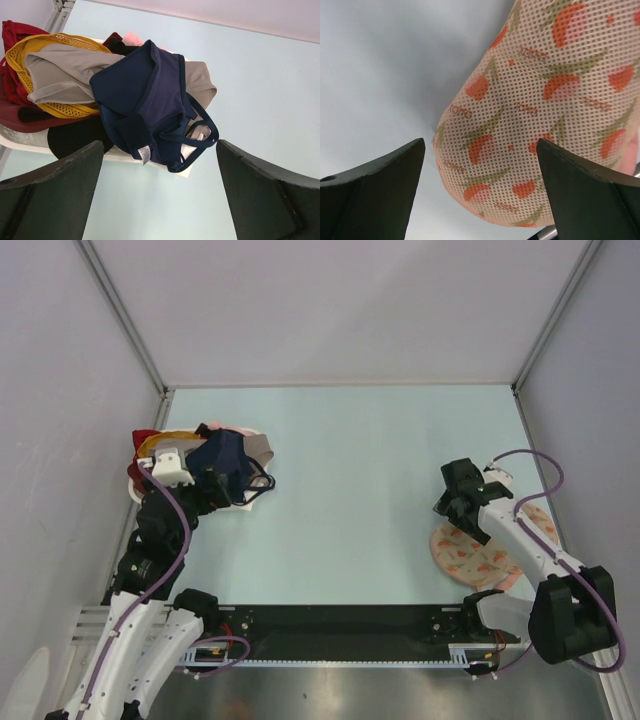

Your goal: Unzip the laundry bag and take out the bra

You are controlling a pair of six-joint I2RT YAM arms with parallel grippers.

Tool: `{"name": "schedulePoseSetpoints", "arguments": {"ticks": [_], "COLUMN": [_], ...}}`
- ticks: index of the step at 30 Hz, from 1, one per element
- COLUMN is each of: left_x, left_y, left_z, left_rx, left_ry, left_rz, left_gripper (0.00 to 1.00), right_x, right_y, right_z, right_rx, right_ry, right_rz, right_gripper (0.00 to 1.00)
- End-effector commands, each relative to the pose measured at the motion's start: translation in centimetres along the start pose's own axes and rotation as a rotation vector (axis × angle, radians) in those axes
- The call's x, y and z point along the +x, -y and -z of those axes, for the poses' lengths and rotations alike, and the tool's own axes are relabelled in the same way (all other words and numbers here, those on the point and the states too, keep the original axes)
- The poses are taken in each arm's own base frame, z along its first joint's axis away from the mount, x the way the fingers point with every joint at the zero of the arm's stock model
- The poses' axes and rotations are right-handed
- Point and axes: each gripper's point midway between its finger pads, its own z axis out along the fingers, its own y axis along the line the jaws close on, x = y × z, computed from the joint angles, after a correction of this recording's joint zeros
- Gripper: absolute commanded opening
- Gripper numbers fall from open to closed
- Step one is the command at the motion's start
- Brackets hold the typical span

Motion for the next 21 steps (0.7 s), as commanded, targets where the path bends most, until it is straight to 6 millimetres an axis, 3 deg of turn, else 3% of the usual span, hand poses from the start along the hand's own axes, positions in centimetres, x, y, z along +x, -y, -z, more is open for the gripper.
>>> {"name": "schedulePoseSetpoints", "arguments": {"ticks": [1, 8, 10, 11, 14, 15, 18, 21], "left_x": [-0.7, -0.7, -0.7, -0.7, -0.8, -0.7, -0.7, -0.8], "left_y": [0.4, 0.2, 0.2, 0.2, 0.1, 0.0, 0.0, -0.1], "left_z": [-0.1, -0.1, -0.1, -0.1, -0.1, -0.1, 0.0, 0.0], "left_rx": [0.024, 0.014, 0.015, 0.013, 0.007, 0.004, 0.004, 0.001], "left_ry": [0.026, 0.026, 0.027, 0.026, 0.03, 0.029, 0.029, 0.031], "left_rz": [-0.003, -0.005, -0.005, -0.005, -0.004, -0.005, -0.005, -0.004], "left_gripper": [1.0, 1.0, 1.0, 0.99, 1.0, 1.0, 1.0, 1.0], "right_x": [0.8, 3.0, 3.3, 3.2, 3.2, 3.2, 3.3, 3.5], "right_y": [-1.5, -2.1, -2.3, -2.8, -4.3, -4.6, -5.9, -7.2], "right_z": [-1.3, -3.2, -3.4, -3.5, -3.1, -3.0, -2.6, -2.2], "right_rx": [-0.029, -0.039, -0.043, -0.067, -0.145, -0.163, -0.22, -0.251], "right_ry": [-0.034, -0.096, -0.113, -0.113, -0.124, -0.125, -0.133, -0.141], "right_rz": [-0.034, -0.006, 0.007, 0.013, 0.038, 0.049, 0.057, 0.1], "right_gripper": [0.98, 0.95, 0.89, 0.84, 0.57, 0.32, 0.0, 0.0]}}
